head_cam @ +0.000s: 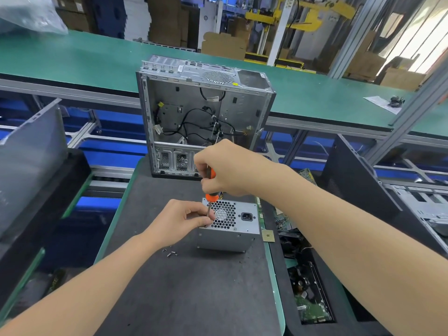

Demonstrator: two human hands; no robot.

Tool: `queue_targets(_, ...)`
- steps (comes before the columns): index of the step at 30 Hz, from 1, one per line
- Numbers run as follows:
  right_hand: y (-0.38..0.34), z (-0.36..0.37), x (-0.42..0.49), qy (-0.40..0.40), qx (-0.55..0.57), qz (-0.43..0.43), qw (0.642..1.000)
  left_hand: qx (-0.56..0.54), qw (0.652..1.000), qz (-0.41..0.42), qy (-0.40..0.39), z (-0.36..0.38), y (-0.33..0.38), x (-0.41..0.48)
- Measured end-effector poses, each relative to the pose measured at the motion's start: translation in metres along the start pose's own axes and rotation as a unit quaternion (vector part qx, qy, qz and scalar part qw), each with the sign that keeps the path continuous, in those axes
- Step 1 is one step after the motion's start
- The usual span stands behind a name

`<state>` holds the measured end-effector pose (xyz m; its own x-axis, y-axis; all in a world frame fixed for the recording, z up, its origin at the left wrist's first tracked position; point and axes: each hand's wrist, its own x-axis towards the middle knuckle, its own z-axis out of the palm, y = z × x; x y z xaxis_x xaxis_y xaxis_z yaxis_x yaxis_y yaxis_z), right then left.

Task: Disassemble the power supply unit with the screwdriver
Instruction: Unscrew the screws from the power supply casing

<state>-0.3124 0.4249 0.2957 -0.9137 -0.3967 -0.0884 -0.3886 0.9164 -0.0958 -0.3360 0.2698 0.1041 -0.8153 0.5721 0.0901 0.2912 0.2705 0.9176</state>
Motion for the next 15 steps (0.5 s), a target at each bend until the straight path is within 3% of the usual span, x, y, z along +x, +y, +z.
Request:
queue_targets(7,0.002,0.006,0.001,0.078,-0.009,0.050,0.996,0.018,1.000,0.009,0.003,0.001,0.000,0.001)
queue_targets(10,0.001,0.007,0.002,0.073,-0.045,0.080,0.993,0.021,1.000,0.002,-0.005,0.002,0.000,0.000)
queue_targets(15,0.002,0.003,0.004,0.032,-0.033,0.041,0.998,-0.166,0.985,0.020,-0.045,-0.008,0.018,0.002)
